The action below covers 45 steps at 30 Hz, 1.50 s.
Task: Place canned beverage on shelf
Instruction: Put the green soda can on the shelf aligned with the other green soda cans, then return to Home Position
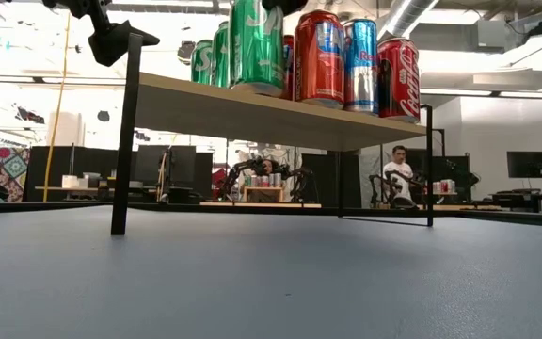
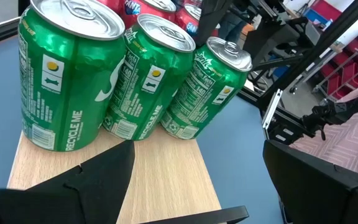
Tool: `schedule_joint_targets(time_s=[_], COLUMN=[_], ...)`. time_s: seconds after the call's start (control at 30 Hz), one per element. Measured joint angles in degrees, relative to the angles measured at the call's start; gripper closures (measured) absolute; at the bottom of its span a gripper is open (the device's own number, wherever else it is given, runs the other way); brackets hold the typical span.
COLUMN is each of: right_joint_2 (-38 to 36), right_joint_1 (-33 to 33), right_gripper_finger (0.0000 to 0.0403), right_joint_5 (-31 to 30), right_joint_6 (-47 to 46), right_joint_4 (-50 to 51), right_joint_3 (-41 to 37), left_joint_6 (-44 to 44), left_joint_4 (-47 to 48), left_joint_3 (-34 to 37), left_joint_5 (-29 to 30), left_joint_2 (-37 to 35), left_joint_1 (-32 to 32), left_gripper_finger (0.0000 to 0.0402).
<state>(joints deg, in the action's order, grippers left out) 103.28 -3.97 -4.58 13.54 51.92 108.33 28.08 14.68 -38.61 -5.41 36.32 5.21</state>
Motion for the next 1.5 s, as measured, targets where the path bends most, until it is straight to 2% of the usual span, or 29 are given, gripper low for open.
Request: schedule_joint_targets(time_s=[0.4,0.97,1.1,1.27,1.37,1.5], right_joint_2=[0.05,-3.65,-7.24,-14.55,-19.30,-25.87], right_joint_1=[-0.61,-2.33,-2.90,-4.09,-4.74,-5.11], right_gripper_finger=[0.0051,0.0054,0.0055,0.0055,0.0055,0.0055], right_joint_5=[-1.45,-6.17,-6.21,-6.25,-6.25,-6.10], right_joint_6=[-1.55,-1.06,-1.07,-1.92,-5.01,-13.43], right_joint_4=[1.38,3.97,6.60,7.49,8.03,11.08], right_joint_3=[0.02,1.97,5.27,9.03,9.83,9.84], left_joint_6=[0.02,0.12,1.51,7.53,12.67,12.55], left_joint_4=[-0.32,-3.28,-7.35,-14.72,-18.77,-18.72], left_joint_3=[0.01,0.02,0.04,0.04,0.02,0.02], left_joint_5=[0.00,0.12,-2.38,-6.47,-8.82,-9.80], left_joint_2=[0.00,0.00,-0.11,-1.07,-2.01,-2.99], left_joint_1=[0.00,0.01,0.02,0.02,0.02,-0.01], left_gripper_finger=[0.0060,0.0060,0.0060,0.0060,0.0060,0.0060])
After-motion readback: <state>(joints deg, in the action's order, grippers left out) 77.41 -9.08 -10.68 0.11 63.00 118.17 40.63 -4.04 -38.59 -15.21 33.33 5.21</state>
